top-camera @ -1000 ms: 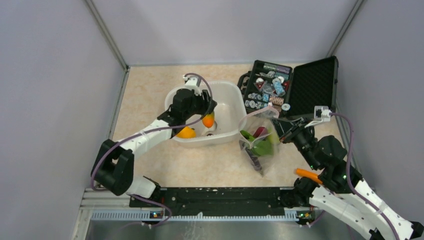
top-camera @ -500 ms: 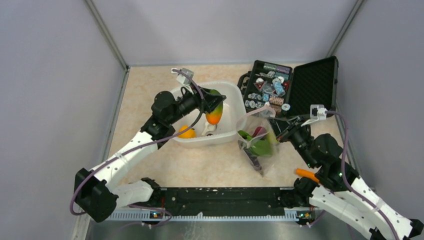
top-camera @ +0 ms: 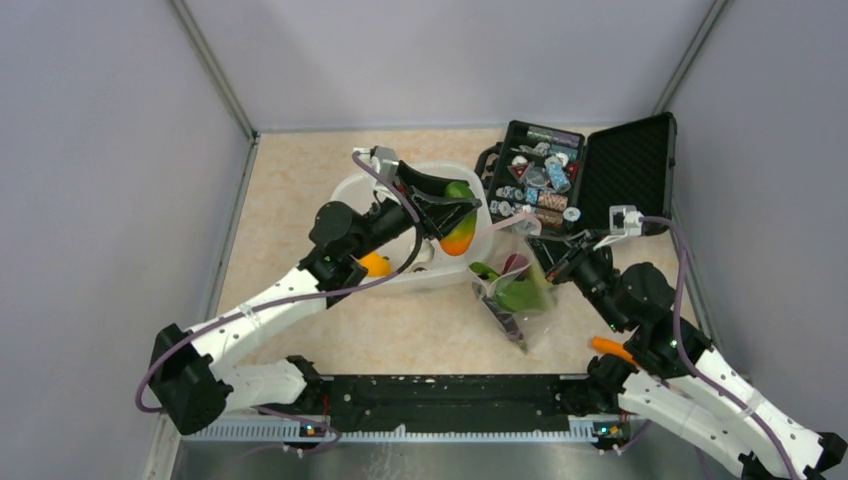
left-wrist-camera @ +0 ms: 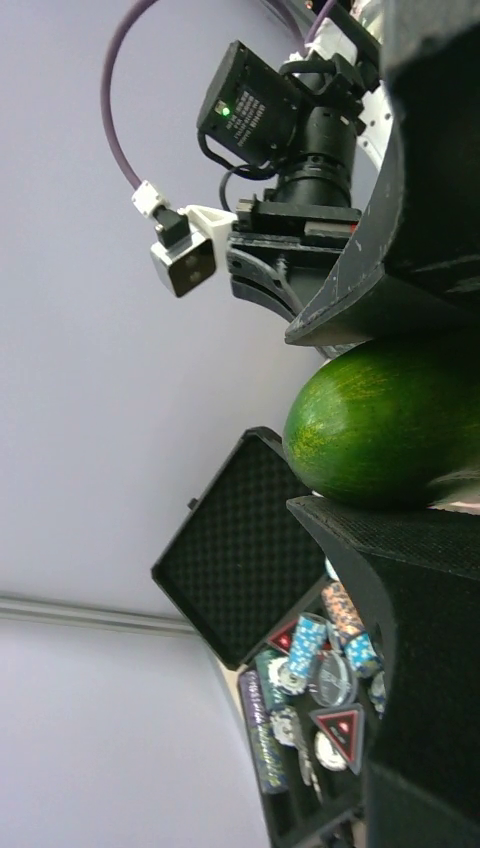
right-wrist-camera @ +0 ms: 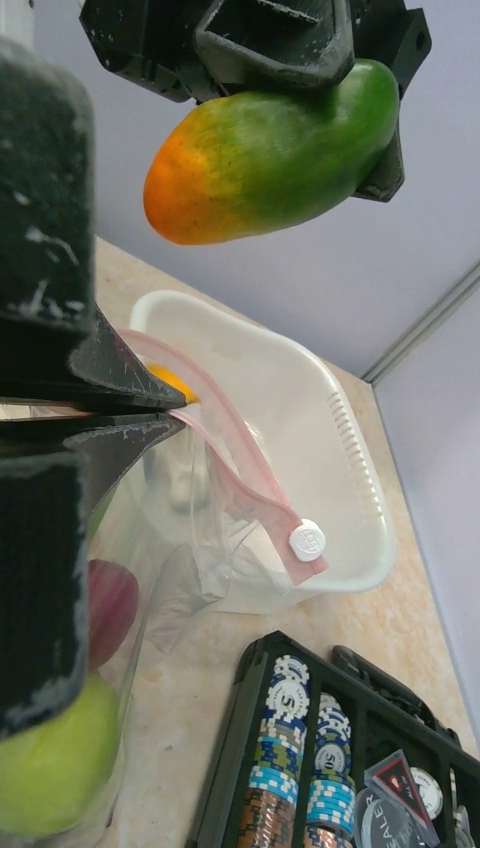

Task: Place the food in the zip-top bag and seal the zipper
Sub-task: Place the fake fruit in the zipper food storage bag.

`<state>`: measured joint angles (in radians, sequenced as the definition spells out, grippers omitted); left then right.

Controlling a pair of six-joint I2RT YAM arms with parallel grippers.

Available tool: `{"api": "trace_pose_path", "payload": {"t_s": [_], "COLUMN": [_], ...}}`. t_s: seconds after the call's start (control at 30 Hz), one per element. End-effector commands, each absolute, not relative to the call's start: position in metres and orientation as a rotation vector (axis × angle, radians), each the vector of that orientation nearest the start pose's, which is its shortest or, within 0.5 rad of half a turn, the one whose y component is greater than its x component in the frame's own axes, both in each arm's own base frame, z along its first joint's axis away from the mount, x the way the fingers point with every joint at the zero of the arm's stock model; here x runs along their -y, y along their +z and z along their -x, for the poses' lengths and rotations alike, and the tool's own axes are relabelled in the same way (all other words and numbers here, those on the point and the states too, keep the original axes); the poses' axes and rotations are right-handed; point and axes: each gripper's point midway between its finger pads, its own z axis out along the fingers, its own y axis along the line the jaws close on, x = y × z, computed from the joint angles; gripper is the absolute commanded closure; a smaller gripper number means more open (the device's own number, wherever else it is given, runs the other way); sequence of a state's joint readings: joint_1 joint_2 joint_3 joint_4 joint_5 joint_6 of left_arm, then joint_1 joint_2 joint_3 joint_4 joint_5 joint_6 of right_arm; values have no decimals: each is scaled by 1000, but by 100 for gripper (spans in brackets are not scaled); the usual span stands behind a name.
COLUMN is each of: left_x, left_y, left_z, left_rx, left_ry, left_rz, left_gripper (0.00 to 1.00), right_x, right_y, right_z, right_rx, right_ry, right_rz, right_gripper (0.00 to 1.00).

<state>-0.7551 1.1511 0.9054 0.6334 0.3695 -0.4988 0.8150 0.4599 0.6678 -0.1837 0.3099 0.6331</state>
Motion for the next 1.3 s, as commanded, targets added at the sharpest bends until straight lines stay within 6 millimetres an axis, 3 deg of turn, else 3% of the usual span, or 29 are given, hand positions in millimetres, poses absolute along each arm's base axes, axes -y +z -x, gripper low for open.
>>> {"api": "trace_pose_path", "payload": {"t_s": [0.0,0.3,0.53,0.7,0.77,1.0,1.17,1.27], "left_x": [334,363,386,391,392,391,385,372], "left_y": [426,401,386,372,368,366,377,386], "left_z": [-229,-241,-239,-240,-242,-240,-233,-233], "left_rx": [-1082,-1126,-1137,-1170,-1183,-1193,-1195,-1202], "left_ry": [-1327,-1322,-1281,-1226,-1200,-1156,-1131,-1075], "left_rz": [-445,-388,-416,-442,-455,-510,-563,-554], "left_gripper": [65,65,64,59,53,17,9,6], "right_x": [-177,-184,-185,-182,-181,-174,-169,-169], "right_y": [334,340,348,345,344,341,336,335], "right_z": [-197,-194,-195,-197,-197,-199,-201,-201], "right_rx": [-1551,-1528,-1499,-1509,-1510,-1515,-1526,-1530], "right_ry": [981,1039,1072,1057,1053,1030,1003,998], "right_rz": [-103,-91,-113,-138,-150,-183,-204,-206], "right_gripper": [100,100,100,100,100,100,100,100]}}
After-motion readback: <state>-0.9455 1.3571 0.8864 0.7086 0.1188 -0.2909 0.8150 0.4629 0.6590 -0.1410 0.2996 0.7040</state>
